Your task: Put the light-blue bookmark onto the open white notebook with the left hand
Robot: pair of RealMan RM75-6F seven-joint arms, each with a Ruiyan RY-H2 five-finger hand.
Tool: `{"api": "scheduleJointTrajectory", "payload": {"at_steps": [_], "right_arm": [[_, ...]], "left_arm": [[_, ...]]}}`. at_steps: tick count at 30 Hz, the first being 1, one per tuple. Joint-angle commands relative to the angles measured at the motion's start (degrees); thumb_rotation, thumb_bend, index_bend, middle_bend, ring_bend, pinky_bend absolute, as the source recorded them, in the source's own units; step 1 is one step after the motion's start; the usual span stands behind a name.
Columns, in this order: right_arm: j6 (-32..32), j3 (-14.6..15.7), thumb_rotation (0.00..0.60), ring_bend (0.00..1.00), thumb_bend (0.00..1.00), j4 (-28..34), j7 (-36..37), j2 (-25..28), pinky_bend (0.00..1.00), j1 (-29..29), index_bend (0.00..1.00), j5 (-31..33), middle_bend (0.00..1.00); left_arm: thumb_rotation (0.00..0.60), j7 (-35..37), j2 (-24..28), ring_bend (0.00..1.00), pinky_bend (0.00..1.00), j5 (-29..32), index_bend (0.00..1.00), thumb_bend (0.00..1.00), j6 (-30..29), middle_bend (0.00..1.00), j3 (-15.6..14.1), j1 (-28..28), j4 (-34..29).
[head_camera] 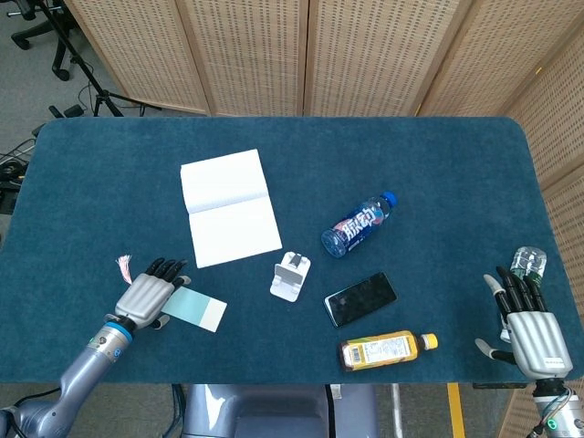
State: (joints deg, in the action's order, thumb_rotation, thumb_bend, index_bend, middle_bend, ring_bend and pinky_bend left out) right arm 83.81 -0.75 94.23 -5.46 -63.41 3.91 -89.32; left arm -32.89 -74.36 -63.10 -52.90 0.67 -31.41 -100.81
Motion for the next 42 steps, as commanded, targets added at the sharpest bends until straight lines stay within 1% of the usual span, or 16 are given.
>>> {"api": "scheduleJointTrajectory", "payload": {"at_steps": [1,21,29,42], "right_arm": [[0.0,0.0,0.600,0.00,0.00,0.0,0.1,0.0,0.00,0.0,0.00,0.0,0.00],[0.2,0.0,0.600,0.00,0.00,0.0,0.4,0.1,0.00,-0.1,0.00,-0.2,0.00],[0.2,0.0,0.600,0.00,0.00,0.0,0.3,0.1,0.00,-0.1,0.00,-0.1,0.00],[0.3,0.0,0.600,0.00,0.00,0.0,0.3,0.1,0.00,-0.1,0.00,-0.2,0.00]], "left_arm": [[0.600,-0.2,-0.2,0.00,0.00,0.4,0.25,0.25,0.1,0.00,-0.2,-0.3,0.0],[0.600,-1.7,-1.4,0.00,0.00,2.5,0.27,0.26,-0.9,0.00,-1.6,-2.2,-0.3],[0.600,-3.9,-3.0,0.00,0.00,0.6,0.27,0.26,-4.2,0.00,-2.8,-1.8,1.0],[0.600,-4.3,-3.5,0.00,0.00,0.1,0.27,0.26,-4.8,0.00,-3.6,-1.8,1.2]]}}
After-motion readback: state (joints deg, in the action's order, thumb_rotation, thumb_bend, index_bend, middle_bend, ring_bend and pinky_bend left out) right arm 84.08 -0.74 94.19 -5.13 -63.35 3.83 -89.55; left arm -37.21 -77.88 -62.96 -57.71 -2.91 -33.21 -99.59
